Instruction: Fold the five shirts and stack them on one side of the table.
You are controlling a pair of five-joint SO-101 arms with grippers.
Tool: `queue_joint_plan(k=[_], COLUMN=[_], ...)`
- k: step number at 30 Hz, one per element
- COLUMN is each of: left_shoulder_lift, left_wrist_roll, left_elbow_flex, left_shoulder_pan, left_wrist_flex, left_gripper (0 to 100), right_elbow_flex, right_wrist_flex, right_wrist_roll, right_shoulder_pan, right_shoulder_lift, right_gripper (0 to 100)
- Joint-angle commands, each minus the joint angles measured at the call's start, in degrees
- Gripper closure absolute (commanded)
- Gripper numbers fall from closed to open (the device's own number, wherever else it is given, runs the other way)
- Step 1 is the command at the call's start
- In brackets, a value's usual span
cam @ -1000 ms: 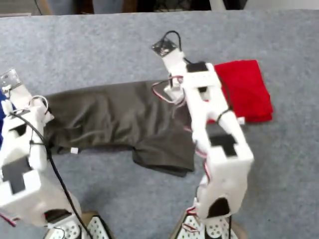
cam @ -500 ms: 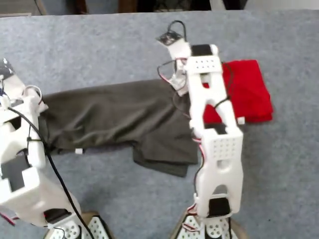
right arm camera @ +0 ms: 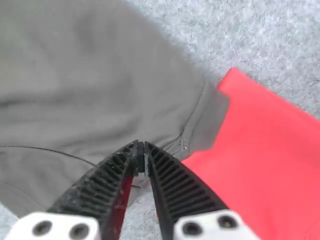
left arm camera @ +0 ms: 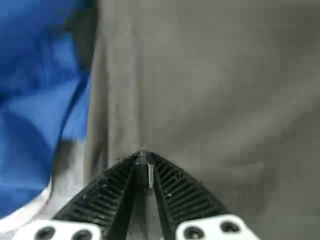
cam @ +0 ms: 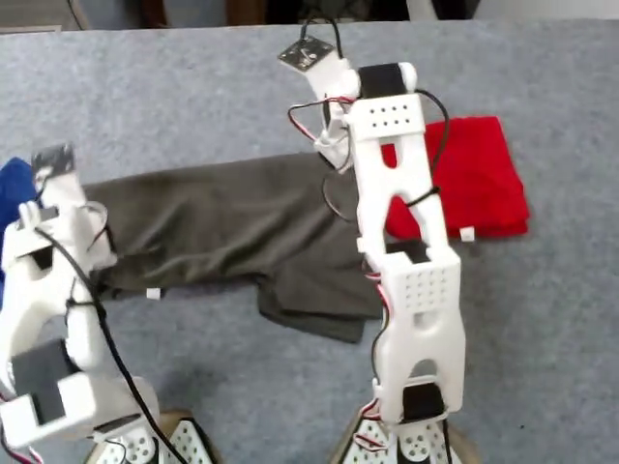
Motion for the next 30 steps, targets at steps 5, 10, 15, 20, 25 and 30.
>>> queue_joint_plan(k=[5,10,15,20,25,30], left_shoulder_lift=[7.30,6.24,1.58,-5.10,-4.75,-1.93], left_wrist_roll=[-7.12,-9.32,-9.05,-8.97,-9.05,-9.49], left_elbow_flex=[-5.49,-12.18,-19.82,-16.22,-1.10,8.13], left_shoulder_pan=[-9.54,-8.48,-2.95,2.07,-1.63,-8.22], left_wrist_flex=[-1.49,3.69,15.47,23.56,15.74,4.22], left_gripper=[97,97,97,97,97,97], right_elbow_flex=[7.25,8.40,7.78,7.78,7.78,7.25], right_wrist_flex=[-3.08,-5.27,-5.36,-6.59,-7.91,-7.82], right_wrist_roll=[0.62,0.62,0.53,0.26,0.26,0.18], right_shoulder_pan=[0.70,2.55,3.25,3.16,3.87,4.40], right_shoulder_lift=[1.36,5.49,10.95,12.88,15.34,15.78], right_gripper=[98.5,98.5,98.5,98.5,98.5,98.5])
